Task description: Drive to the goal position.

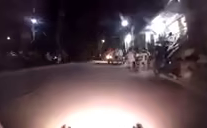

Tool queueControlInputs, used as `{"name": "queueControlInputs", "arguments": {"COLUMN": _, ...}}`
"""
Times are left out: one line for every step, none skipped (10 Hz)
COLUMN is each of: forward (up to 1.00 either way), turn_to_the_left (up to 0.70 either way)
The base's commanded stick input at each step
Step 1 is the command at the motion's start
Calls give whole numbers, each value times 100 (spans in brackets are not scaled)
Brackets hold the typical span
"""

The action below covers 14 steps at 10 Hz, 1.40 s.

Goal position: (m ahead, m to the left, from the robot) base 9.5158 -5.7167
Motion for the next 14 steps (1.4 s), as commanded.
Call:
{"name": "queueControlInputs", "arguments": {"forward": 60, "turn_to_the_left": 0}}
{"name": "queueControlInputs", "arguments": {"forward": 60, "turn_to_the_left": 0}}
{"name": "queueControlInputs", "arguments": {"forward": 60, "turn_to_the_left": 0}}
{"name": "queueControlInputs", "arguments": {"forward": 60, "turn_to_the_left": 0}}
{"name": "queueControlInputs", "arguments": {"forward": 60, "turn_to_the_left": 0}}
{"name": "queueControlInputs", "arguments": {"forward": 60, "turn_to_the_left": 0}}
{"name": "queueControlInputs", "arguments": {"forward": 60, "turn_to_the_left": 0}}
{"name": "queueControlInputs", "arguments": {"forward": 60, "turn_to_the_left": 0}}
{"name": "queueControlInputs", "arguments": {"forward": 60, "turn_to_the_left": 0}}
{"name": "queueControlInputs", "arguments": {"forward": 60, "turn_to_the_left": 0}}
{"name": "queueControlInputs", "arguments": {"forward": 60, "turn_to_the_left": 0}}
{"name": "queueControlInputs", "arguments": {"forward": 60, "turn_to_the_left": 0}}
{"name": "queueControlInputs", "arguments": {"forward": 60, "turn_to_the_left": 0}}
{"name": "queueControlInputs", "arguments": {"forward": 60, "turn_to_the_left": 0}}
